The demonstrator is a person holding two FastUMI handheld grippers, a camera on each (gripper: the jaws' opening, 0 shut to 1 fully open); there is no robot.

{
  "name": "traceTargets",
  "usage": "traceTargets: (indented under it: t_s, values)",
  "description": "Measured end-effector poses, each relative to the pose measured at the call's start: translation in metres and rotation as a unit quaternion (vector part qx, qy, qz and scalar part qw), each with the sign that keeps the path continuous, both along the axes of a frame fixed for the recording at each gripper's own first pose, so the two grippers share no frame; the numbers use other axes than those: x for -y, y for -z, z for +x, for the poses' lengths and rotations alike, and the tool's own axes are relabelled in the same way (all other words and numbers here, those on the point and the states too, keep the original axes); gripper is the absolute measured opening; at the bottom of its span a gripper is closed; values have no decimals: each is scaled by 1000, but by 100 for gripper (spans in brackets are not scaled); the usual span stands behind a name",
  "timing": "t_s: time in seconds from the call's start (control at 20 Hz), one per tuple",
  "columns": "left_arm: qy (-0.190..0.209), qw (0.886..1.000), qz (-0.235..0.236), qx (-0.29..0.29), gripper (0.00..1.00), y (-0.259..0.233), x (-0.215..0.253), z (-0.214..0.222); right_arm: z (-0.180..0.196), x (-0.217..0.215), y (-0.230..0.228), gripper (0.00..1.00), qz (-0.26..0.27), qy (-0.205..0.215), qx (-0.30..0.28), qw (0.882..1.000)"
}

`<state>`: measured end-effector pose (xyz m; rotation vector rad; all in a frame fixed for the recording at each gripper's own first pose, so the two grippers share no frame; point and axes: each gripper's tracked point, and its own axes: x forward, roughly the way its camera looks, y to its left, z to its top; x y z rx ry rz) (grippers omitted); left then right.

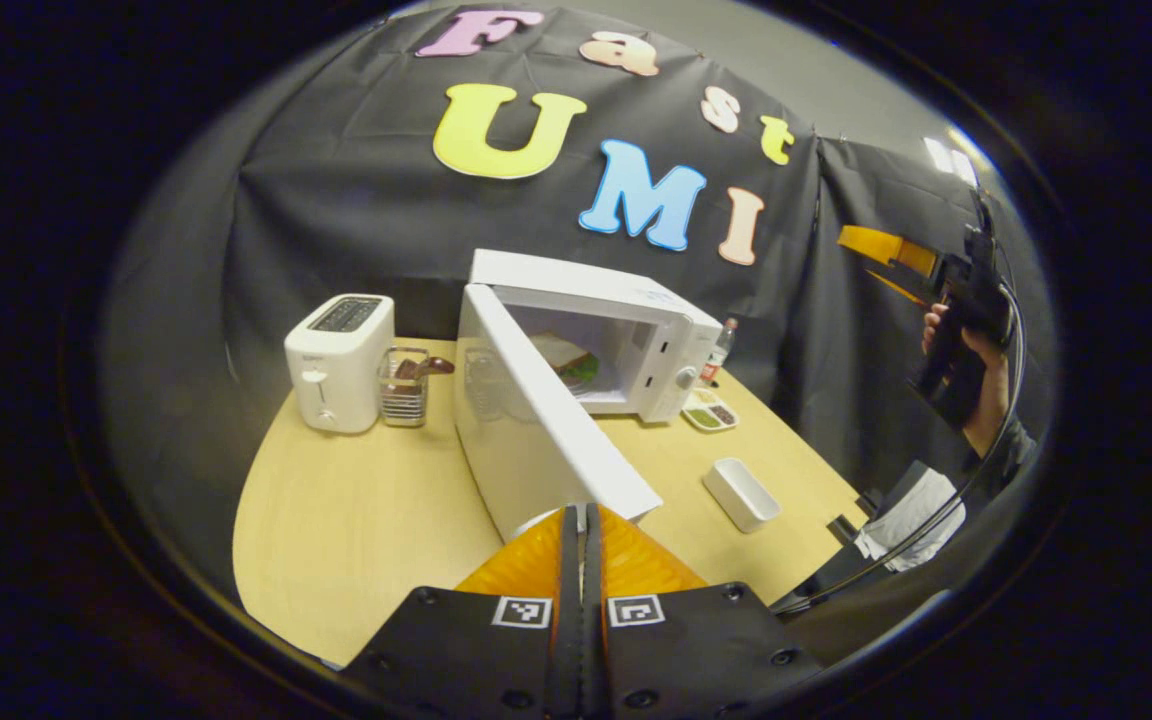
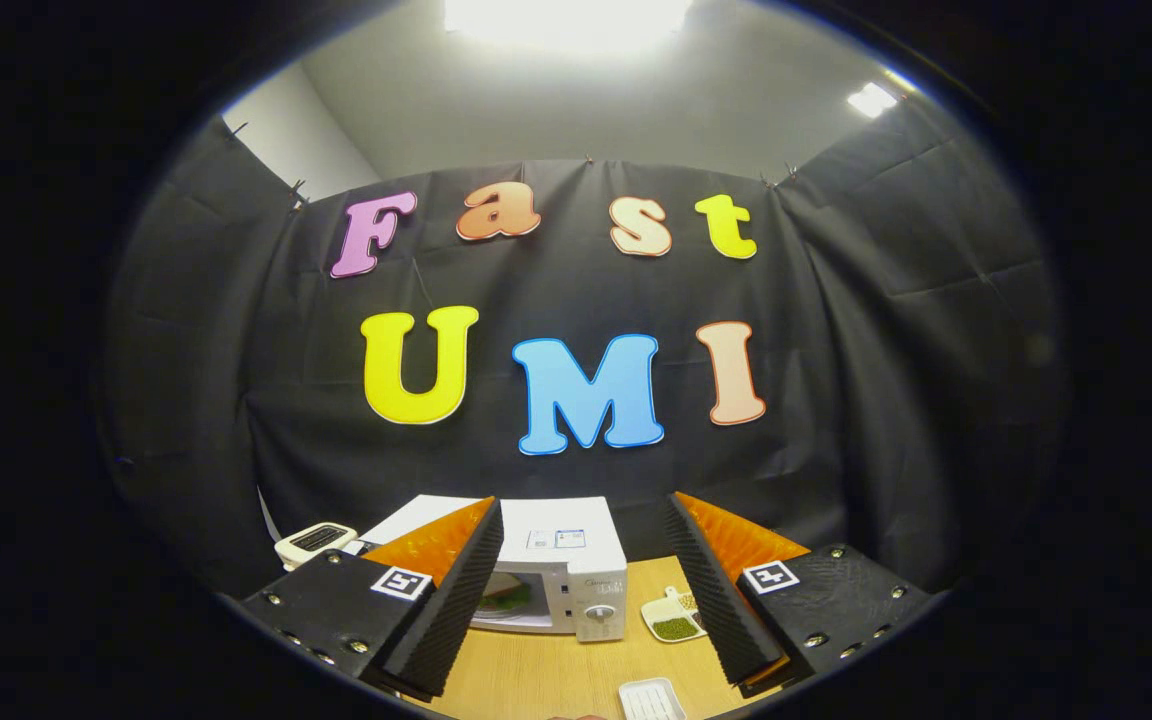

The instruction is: Open the microwave oven with the left hand, put the food in, and close the microwave oven.

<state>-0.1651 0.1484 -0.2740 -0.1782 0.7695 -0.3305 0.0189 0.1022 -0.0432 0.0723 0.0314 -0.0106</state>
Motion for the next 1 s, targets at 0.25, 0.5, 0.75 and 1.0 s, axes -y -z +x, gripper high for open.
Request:
traceTargets:
  t_s: [0.25,0.5,0.75,1.0]
  values:
    - [21,1000,-17,-4,7,6,50,22,14,21,-4,97,6,-2,3,1000]
    - [45,999,-15,-1,7,11,90,55,26,49,-1,97,7,2,-4,1000]
    - [62,998,-15,-5,8,21,123,86,37,71,6,97,8,4,-10,1000]
    - [77,997,-11,-5,7,29,154,110,43,101,15,97,3,12,-17,1000]
